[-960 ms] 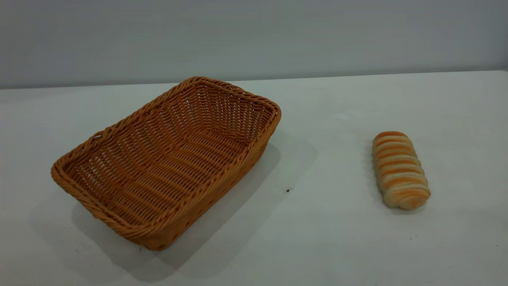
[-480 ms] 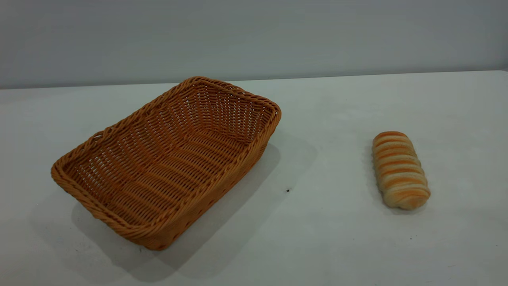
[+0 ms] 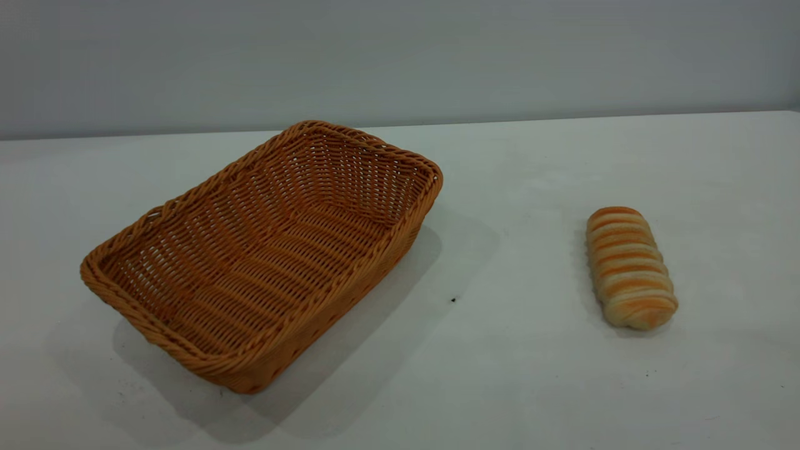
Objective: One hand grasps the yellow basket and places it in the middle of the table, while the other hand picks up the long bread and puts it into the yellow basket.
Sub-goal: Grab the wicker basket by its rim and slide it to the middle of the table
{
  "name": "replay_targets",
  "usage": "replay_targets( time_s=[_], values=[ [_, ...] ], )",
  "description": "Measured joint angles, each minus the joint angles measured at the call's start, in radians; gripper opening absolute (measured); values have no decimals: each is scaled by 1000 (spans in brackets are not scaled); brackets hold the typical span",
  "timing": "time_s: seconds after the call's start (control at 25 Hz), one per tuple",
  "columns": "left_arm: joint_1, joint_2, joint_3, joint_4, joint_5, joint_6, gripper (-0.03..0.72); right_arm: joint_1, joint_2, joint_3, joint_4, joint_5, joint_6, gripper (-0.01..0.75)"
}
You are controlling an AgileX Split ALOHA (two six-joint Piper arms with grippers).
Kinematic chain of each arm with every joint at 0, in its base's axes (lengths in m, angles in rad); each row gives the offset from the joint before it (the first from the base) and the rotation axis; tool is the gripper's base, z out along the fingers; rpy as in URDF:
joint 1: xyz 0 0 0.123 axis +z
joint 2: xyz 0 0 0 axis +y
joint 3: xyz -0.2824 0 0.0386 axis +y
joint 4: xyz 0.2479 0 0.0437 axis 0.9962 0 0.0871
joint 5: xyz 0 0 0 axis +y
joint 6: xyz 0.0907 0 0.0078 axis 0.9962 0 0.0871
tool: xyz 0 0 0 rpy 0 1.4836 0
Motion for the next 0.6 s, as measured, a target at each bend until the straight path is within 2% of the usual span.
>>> replay_targets(
  time_s=[0.48,0.6],
  values=[
    [0,4,-6,0,-3,-11,575,0,0,-3,3,-8,34,538],
    [0,75,-43,0,-11,-33,575,0,12,-34,13,-33,49,538]
  ],
)
